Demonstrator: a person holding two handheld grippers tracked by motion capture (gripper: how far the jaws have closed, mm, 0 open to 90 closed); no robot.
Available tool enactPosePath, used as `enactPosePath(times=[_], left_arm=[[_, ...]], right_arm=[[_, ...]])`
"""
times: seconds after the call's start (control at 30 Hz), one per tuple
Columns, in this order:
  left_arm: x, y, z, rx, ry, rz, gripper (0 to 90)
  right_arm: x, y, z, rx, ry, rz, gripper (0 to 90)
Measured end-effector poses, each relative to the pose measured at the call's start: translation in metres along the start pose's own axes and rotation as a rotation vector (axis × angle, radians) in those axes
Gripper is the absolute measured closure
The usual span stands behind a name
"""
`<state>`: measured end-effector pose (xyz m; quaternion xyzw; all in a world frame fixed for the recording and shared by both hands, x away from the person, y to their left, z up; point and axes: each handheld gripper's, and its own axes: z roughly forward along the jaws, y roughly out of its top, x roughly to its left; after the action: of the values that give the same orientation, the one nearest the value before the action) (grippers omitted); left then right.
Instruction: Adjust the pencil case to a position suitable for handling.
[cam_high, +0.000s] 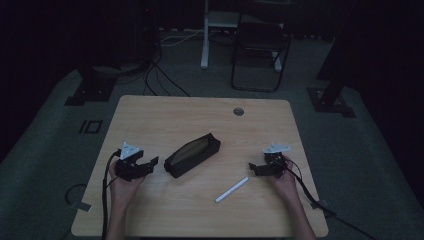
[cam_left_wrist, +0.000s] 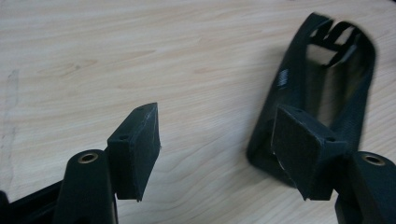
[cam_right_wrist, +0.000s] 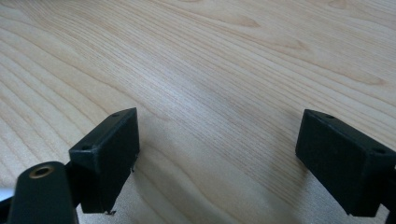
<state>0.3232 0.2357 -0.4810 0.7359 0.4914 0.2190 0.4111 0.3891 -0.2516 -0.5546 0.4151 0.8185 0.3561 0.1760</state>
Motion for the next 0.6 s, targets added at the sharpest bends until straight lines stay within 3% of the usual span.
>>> enactPosePath(times=[0.23,0.6], left_arm=[[-0.016,0.009,0.0,-0.008,-0.018,0.015,33.4],[-0.032,0.011,0.013,0.017,-0.02,0.042,36.9]], right_arm=[[0.0,0.0,0.0,0.0,0.0,0.0,13.6],[0.0,0.0,0.0,0.0,0.0,0.0,13.6]])
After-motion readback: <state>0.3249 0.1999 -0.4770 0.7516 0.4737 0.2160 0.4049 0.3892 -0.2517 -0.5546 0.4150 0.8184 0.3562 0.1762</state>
